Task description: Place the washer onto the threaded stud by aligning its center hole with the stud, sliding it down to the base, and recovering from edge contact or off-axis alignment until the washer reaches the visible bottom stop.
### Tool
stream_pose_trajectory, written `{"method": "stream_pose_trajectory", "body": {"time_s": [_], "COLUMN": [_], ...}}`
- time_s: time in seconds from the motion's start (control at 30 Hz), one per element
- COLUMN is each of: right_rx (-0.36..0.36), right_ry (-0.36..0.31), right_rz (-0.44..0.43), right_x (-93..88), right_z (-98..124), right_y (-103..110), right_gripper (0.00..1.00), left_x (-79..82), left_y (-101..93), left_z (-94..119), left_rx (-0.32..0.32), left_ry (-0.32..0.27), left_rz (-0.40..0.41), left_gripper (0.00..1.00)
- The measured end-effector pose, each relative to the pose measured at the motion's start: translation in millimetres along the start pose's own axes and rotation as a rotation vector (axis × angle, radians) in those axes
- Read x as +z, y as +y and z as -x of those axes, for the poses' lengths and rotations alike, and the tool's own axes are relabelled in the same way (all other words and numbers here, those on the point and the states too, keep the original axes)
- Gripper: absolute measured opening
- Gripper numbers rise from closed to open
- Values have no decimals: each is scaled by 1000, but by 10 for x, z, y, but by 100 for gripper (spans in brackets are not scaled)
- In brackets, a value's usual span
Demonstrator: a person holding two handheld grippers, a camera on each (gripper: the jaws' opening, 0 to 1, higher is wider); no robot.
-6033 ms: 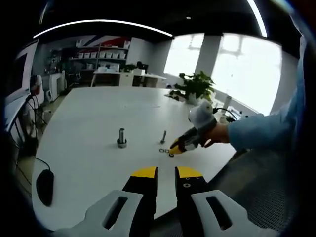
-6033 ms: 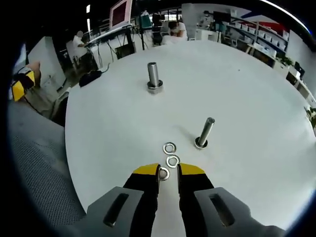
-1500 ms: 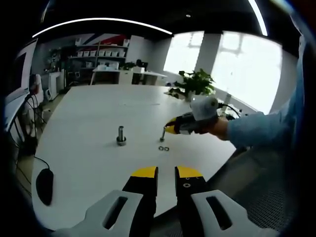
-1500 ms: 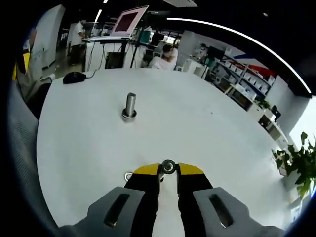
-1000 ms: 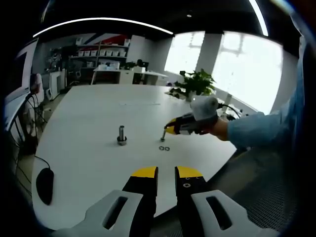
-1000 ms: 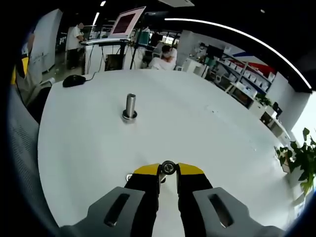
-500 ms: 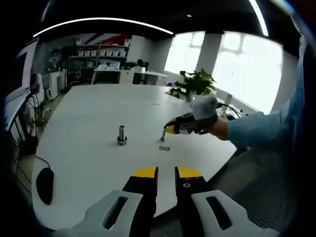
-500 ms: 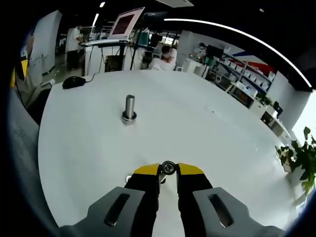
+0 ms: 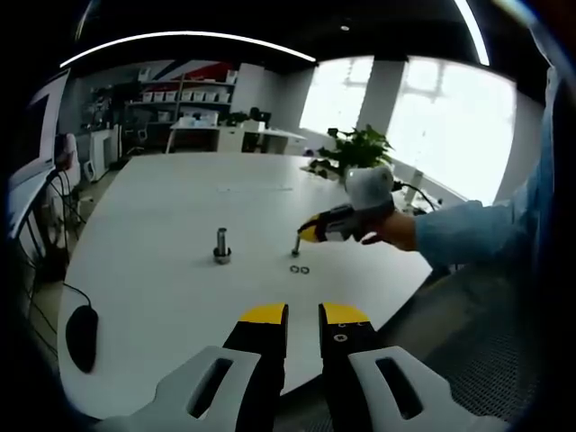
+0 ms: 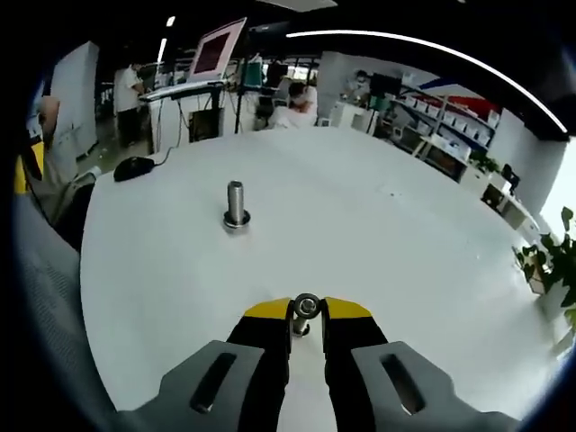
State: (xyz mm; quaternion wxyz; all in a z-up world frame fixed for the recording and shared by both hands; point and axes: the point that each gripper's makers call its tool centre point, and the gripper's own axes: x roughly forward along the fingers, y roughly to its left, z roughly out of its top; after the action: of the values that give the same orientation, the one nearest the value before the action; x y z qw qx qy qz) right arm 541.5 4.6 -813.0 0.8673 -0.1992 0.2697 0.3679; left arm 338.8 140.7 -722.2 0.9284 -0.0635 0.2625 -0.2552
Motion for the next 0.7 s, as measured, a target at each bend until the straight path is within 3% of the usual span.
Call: {"method": "stream_pose_trajectory", "body": {"time_s": [0.07, 0.7], "right_rx": [4, 45], "right_ry": [7, 109], "right_rz": [-33, 1], "right_x": [-3, 1], "right_z": [5, -8], "right_y": [-8, -8], "right_gripper": [14, 14], "left_x": [-1, 57], "left_y": [0, -11], "left_z": [0, 19], "left_rx": [0, 7], "left_ry": [1, -19], "left_rz": [0, 7], "left_gripper": [11, 11]}}
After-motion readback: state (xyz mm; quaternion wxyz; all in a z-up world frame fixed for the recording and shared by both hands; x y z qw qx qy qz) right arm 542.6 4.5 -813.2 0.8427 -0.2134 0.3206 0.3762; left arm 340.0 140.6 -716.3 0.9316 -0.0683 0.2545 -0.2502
